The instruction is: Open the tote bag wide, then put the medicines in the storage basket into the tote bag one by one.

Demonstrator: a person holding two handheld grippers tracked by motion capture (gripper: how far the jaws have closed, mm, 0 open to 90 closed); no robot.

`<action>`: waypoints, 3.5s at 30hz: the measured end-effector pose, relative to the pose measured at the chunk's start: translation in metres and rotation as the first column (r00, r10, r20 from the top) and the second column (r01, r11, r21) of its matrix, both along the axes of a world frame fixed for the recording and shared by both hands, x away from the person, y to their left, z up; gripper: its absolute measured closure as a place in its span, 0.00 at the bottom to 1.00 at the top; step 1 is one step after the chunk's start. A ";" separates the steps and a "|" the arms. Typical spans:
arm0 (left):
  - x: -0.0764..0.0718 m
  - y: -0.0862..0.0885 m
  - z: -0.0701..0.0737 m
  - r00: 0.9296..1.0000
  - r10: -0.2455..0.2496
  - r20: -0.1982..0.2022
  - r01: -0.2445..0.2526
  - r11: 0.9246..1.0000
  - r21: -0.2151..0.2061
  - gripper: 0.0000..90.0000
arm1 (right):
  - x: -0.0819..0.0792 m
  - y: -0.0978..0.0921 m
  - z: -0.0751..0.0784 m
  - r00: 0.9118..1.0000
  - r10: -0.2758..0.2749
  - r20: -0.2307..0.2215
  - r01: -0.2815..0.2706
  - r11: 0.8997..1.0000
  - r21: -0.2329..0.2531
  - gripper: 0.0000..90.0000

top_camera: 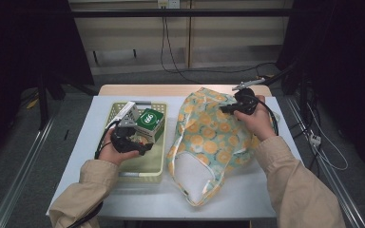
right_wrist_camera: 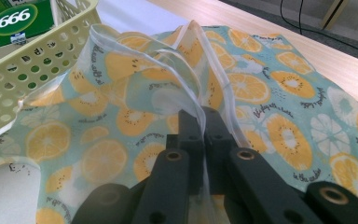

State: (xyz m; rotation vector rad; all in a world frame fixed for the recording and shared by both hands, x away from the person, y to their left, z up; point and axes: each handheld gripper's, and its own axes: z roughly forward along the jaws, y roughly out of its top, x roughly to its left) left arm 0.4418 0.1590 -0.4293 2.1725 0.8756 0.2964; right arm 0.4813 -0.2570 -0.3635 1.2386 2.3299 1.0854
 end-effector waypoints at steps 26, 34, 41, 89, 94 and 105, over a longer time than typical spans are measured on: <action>0.003 -0.005 -0.016 0.997 0.009 -0.076 0.002 0.990 0.141 0.11 | -0.001 0.001 -0.003 1.000 0.007 -0.004 -0.007 1.000 -0.009 0.99; 0.003 -0.005 -0.017 0.995 0.028 -0.093 -0.010 0.981 0.193 0.22 | -0.002 -0.001 -0.002 1.000 0.008 -0.001 -0.008 1.000 -0.009 0.99; 0.002 -0.004 -0.011 0.991 0.056 -0.123 -0.039 0.989 0.140 0.22 | -0.002 -0.001 -0.001 1.000 0.005 -0.001 -0.005 1.000 -0.006 0.99; -0.016 -0.082 0.093 0.994 -0.103 -0.048 0.096 0.988 -0.125 0.22 | -0.003 0.002 -0.009 1.000 0.013 -0.020 -0.013 1.000 0.004 0.99; -0.017 -0.105 0.083 0.990 -0.129 -0.057 0.121 0.984 -0.131 0.22 | -0.003 0.003 -0.009 1.000 0.019 -0.020 -0.018 1.000 0.008 0.99; -0.016 -0.150 0.067 0.983 -0.176 -0.052 0.166 0.975 -0.151 0.22 | -0.001 -0.002 -0.010 1.000 0.010 -0.027 -0.010 1.000 0.012 0.99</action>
